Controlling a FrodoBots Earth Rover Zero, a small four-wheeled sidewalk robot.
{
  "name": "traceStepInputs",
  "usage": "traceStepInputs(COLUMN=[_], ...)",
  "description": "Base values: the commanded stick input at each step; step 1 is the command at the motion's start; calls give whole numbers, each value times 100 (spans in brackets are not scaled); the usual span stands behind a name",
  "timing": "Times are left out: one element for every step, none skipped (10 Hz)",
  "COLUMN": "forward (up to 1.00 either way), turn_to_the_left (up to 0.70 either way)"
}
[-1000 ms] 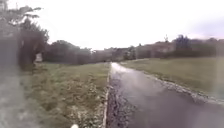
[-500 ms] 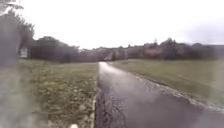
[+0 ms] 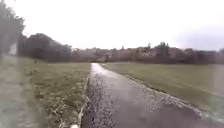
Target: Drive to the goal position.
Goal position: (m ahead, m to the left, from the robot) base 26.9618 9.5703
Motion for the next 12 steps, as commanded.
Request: traceStepInputs(forward=[70, 70, 70, 70, 70, 70, 70, 70, 70, 70, 70, 70], turn_to_the_left=[0, 0, 2, 8, 20, 27, 8, 0, 0, 0, 0, 0])
